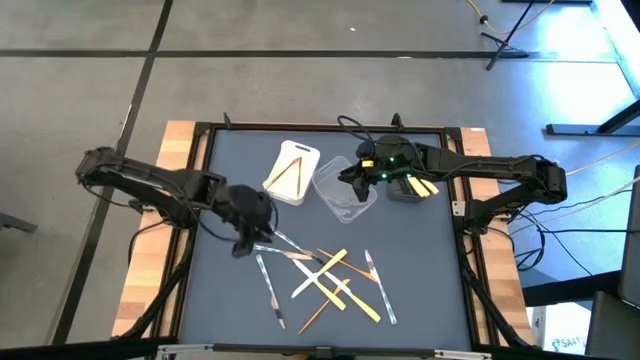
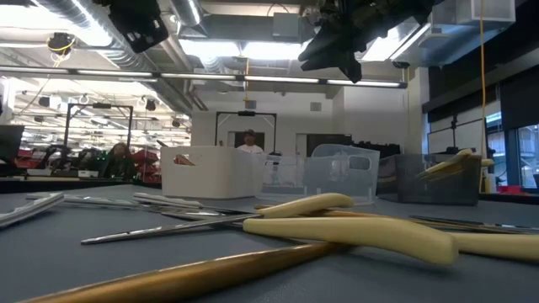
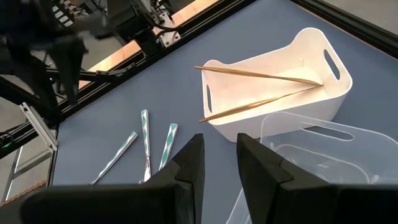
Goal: Sort silverware by color (type)
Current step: Put the green knife into the transparent bin
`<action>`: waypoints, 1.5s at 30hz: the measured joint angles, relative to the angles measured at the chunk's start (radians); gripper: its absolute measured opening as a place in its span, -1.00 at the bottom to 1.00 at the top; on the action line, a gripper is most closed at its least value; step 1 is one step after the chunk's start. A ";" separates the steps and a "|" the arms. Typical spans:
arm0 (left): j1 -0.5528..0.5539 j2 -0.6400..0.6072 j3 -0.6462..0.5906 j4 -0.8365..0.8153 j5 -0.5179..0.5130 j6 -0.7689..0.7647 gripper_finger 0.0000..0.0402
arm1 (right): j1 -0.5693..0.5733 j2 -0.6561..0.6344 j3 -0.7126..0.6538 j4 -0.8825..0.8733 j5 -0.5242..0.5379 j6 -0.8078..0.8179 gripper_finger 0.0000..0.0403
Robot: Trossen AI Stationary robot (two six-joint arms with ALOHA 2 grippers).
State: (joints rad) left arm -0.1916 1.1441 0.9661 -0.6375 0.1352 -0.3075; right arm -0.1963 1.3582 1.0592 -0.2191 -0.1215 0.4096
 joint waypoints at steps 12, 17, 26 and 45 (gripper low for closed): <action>-0.145 0.223 0.000 -0.039 0.005 0.309 -0.48 | 0.000 0.000 0.000 -0.001 0.000 0.000 -0.60; -0.183 0.304 0.000 -0.089 -0.008 0.396 -0.48 | 0.000 0.000 0.000 -0.001 0.000 0.000 -0.60; -0.225 0.429 0.000 -0.095 -0.088 0.525 -0.48 | 0.000 0.000 0.000 -0.001 0.000 0.000 -0.60; -0.276 0.503 0.000 -0.113 -0.193 0.581 -0.48 | 0.000 0.000 0.000 -0.001 0.000 0.000 -0.60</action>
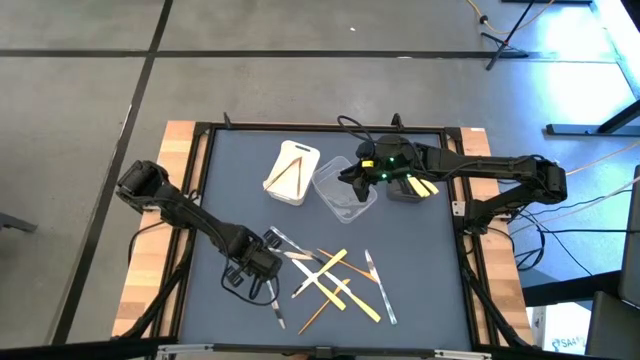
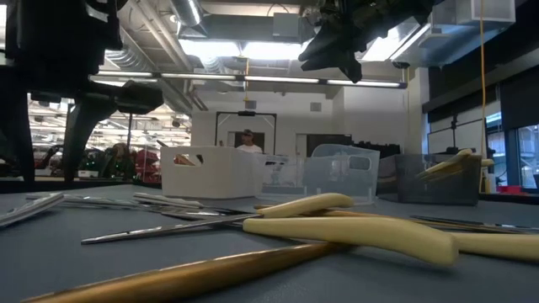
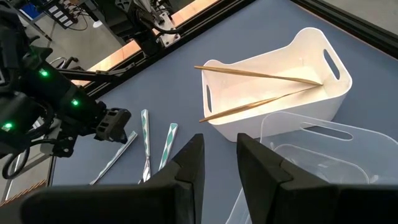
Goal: Sort silverware by color (type)
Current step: Put the green knife into the transparent bin
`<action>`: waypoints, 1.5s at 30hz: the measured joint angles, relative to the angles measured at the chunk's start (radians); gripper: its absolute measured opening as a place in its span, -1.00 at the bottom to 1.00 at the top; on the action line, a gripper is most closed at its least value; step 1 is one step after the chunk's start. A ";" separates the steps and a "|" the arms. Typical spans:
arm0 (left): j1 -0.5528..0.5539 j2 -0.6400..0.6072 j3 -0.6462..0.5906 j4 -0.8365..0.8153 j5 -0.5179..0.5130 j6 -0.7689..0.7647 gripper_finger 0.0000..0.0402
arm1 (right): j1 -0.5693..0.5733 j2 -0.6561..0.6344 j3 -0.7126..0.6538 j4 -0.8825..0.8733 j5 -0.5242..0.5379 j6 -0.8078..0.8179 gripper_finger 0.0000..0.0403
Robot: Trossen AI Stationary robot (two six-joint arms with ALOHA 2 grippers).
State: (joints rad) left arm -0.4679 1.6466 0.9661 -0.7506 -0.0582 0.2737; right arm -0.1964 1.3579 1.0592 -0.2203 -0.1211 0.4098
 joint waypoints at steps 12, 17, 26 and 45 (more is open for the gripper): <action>-0.001 0.000 -0.064 0.049 -0.002 -0.001 -0.48 | 0.000 0.000 0.000 0.000 0.000 0.000 -0.60; 0.000 0.000 -0.077 0.089 -0.004 -0.001 -0.48 | 0.000 0.000 0.000 0.000 0.000 0.000 -0.60; 0.000 -0.004 -0.119 0.157 0.002 -0.001 -0.48 | 0.000 0.000 0.000 0.000 0.000 0.000 -0.60; -0.001 -0.004 -0.120 0.165 0.007 -0.003 -0.79 | 0.000 -0.019 0.000 -0.001 -0.003 -0.052 -0.60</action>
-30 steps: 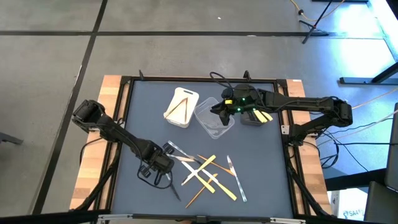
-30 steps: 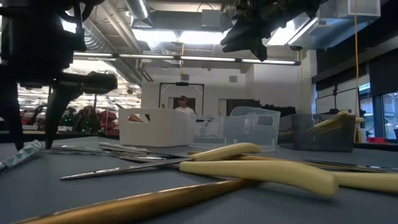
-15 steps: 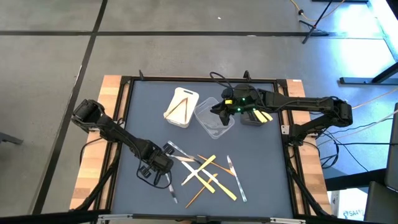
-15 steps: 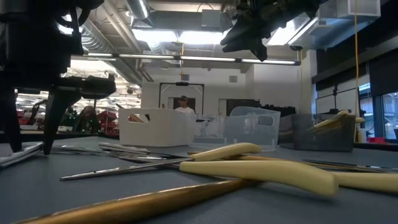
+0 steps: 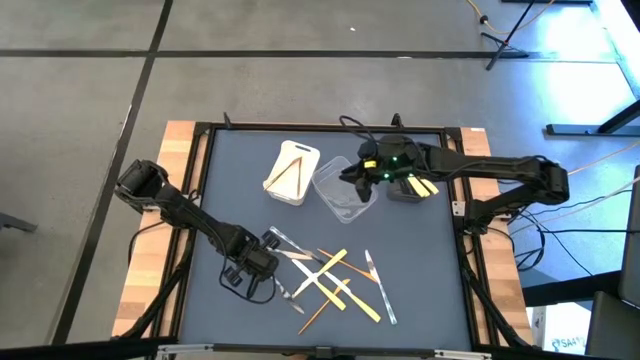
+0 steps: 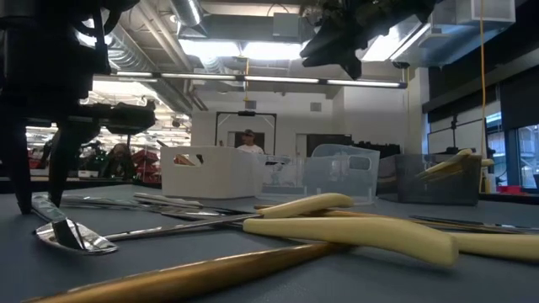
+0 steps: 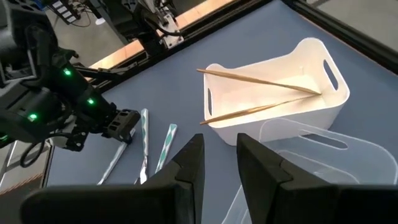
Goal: Sort silverware by color (type)
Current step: Put the green knife into the transparent bin
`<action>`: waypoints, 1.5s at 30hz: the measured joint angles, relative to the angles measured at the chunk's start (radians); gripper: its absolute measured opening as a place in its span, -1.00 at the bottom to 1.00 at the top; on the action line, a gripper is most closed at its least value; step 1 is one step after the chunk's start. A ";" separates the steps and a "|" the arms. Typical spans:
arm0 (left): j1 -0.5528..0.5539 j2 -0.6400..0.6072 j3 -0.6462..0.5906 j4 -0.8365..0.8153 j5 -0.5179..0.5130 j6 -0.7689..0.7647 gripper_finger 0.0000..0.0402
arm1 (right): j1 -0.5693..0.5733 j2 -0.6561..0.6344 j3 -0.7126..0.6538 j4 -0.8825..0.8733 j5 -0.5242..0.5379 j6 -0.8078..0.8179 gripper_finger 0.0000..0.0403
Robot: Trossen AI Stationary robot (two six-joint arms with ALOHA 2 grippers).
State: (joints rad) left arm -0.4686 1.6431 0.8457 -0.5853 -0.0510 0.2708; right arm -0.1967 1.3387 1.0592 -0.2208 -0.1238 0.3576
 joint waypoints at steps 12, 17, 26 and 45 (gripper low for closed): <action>0.002 0.003 0.097 -0.027 -0.019 -0.002 -0.79 | 0.000 -0.167 0.000 -0.103 0.000 -0.054 -0.60; 0.002 0.002 0.173 -0.126 -0.060 0.000 -0.79 | 0.000 -0.233 0.000 -0.220 0.003 -0.105 -0.60; 0.037 0.000 0.317 -0.236 -0.245 0.004 -0.79 | 0.001 -0.270 0.000 -0.331 0.003 -0.128 -0.60; 0.292 0.000 0.483 -0.258 -0.628 0.435 -0.79 | 0.002 -0.267 0.000 -0.299 0.000 -0.129 -0.60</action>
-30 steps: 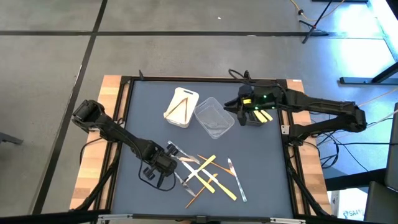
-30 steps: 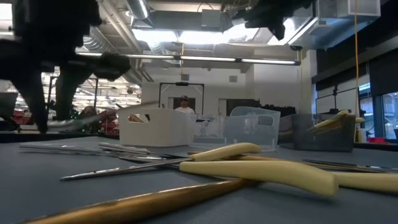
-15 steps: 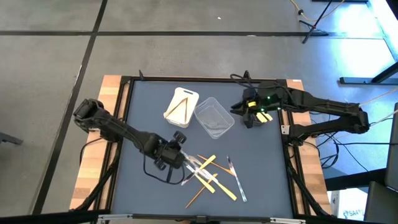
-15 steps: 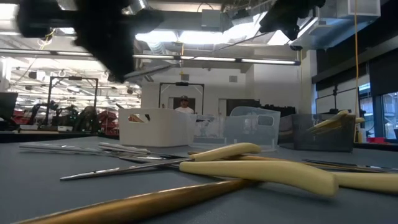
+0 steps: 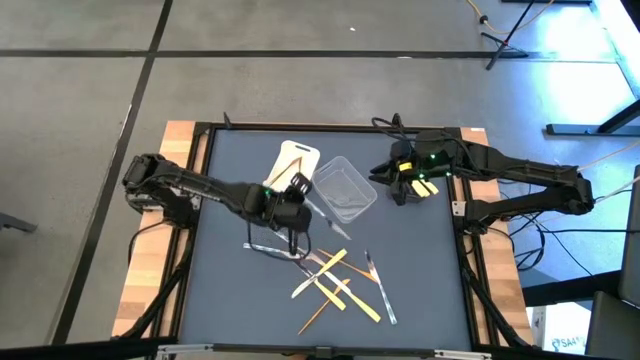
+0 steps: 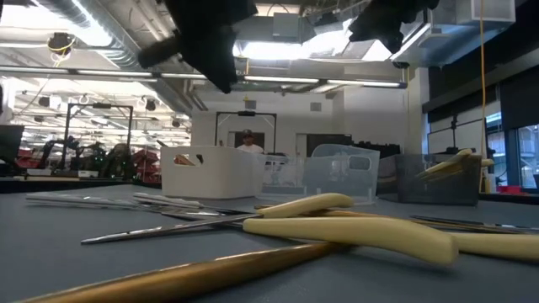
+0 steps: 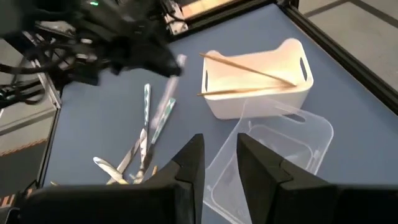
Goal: Sort silverware by color (type)
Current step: Put the green knife into the transparent bin
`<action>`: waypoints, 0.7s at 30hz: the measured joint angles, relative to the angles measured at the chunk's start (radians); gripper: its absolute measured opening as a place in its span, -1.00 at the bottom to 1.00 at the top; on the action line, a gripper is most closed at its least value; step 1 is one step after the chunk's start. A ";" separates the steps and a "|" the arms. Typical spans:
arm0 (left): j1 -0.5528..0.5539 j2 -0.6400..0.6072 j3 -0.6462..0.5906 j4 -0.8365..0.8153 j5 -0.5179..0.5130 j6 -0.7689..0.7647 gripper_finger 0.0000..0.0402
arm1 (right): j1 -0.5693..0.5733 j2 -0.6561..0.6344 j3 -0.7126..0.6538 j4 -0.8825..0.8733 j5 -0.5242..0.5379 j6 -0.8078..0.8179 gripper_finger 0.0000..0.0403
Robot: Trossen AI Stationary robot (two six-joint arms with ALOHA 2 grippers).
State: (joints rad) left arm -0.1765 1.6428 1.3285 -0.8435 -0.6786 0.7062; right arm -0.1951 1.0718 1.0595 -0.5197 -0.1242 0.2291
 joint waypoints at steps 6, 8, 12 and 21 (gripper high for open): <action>0.111 0.000 0.000 0.035 -0.011 0.073 -0.79 | 0.000 0.000 0.000 0.033 0.000 0.000 -0.60; 0.147 0.000 0.000 0.040 -0.012 0.113 -0.79 | 0.000 0.000 0.000 0.055 0.000 0.000 -0.60; 0.212 0.000 0.000 0.058 -0.012 0.227 -0.79 | 0.000 0.000 0.000 0.076 0.000 -0.004 -0.60; 0.326 0.000 0.000 0.181 0.069 0.409 -0.79 | 0.000 0.028 0.000 0.112 -0.008 -0.006 -0.60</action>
State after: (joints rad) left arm 0.1498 1.6428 1.3285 -0.6630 -0.6098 1.1151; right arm -0.1955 1.1000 1.0595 -0.4076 -0.1318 0.2230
